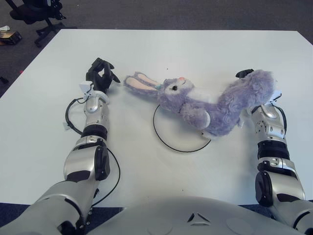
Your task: Put the doll into the plate.
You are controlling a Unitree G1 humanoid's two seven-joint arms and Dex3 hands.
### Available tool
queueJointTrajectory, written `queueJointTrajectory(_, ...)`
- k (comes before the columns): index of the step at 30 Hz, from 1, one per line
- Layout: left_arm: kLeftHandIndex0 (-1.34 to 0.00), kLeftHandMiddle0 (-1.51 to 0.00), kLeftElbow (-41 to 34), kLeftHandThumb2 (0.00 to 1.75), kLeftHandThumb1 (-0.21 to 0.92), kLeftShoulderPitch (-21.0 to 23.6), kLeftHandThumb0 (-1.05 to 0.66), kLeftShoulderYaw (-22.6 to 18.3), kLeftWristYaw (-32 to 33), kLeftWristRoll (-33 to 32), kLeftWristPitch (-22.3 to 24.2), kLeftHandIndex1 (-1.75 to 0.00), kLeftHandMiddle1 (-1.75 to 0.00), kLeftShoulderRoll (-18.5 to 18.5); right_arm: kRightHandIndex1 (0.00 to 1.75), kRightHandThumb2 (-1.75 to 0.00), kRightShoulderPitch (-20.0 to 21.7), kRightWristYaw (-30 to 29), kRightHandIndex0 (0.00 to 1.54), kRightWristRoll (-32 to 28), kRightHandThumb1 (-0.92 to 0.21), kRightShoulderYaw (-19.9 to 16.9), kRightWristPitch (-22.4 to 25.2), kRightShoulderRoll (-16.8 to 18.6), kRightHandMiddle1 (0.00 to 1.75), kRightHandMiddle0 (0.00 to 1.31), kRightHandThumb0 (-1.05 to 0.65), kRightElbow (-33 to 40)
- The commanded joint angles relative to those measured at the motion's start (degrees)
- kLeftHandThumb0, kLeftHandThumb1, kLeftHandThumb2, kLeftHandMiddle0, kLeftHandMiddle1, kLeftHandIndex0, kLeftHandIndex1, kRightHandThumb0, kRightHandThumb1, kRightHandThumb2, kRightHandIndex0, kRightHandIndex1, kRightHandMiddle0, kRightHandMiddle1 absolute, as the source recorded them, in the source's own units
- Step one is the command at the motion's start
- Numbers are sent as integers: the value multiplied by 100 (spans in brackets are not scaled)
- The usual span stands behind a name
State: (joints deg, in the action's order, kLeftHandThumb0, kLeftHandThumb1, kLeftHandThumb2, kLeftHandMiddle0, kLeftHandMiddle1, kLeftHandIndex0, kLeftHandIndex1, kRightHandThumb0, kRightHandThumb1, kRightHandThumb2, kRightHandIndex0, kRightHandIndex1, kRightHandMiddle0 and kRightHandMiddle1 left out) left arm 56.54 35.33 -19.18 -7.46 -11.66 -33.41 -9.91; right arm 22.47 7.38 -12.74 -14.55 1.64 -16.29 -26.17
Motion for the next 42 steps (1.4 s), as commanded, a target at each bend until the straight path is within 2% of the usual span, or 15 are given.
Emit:
queueJointTrajectory(1,-75,-99,46,39,92,-321,-29,44,-25,-30,63,-175,-175,174,175,-68,-228,-103,69,126,-79,54,228,79,175,29,-37,-211)
queueJointTrajectory(8,-74,-98,-420,39,92,-655,-29,179,-6,0,198,-175,-175,329,175,-70,-247,-170,69,153,-78,77,205,79,175,29,-37,-172)
queueJointTrajectory(11,-69,-98,-634,38,92,-797,-29,231,40,24,227,-175,-175,396,175,-71,-259,-189,70,155,-78,82,168,87,175,29,-37,-178)
queueJointTrajectory(15,-62,-95,-1367,38,92,-1269,-29,395,91,52,458,-175,-175,620,175,-71,-308,-457,70,236,-77,48,-121,203,175,30,-37,-146)
queueJointTrajectory(19,-59,-94,-1945,38,92,-1543,-29,503,34,-1,863,-175,-175,675,175,-72,-329,-614,71,277,-77,31,-336,283,175,30,-37,-154)
queueJointTrajectory(21,-58,-93,-2312,38,92,-1671,-28,590,46,97,935,-175,-175,639,175,-71,-384,-653,72,332,-77,40,-596,334,175,30,-37,-165)
queueJointTrajectory(23,-56,-93,-2543,38,92,-1750,-28,648,63,176,954,-175,-175,608,175,-70,-411,-665,72,369,-78,45,-757,359,175,29,-37,-187)
queueJointTrajectory(29,-43,-88,-2757,39,92,-1907,-27,734,91,392,629,-175,-175,530,175,-69,-476,-654,74,422,-79,66,-976,388,175,29,-37,-219)
queueJointTrajectory(31,-31,-87,-2781,44,92,-1949,-32,746,80,439,520,-173,-175,509,175,-68,-491,-665,74,453,-79,78,-1019,395,175,28,-37,-214)
queueJointTrajectory(33,-28,-87,-2822,45,92,-1985,-33,757,83,459,490,-172,-175,503,175,-68,-516,-670,75,488,-80,87,-1052,398,175,28,-37,-188)
queueJointTrajectory(42,-27,-88,-2925,44,92,-2058,-35,813,133,517,551,-168,-175,479,175,-67,-557,-689,77,617,-80,128,-1140,386,175,28,-37,-155)
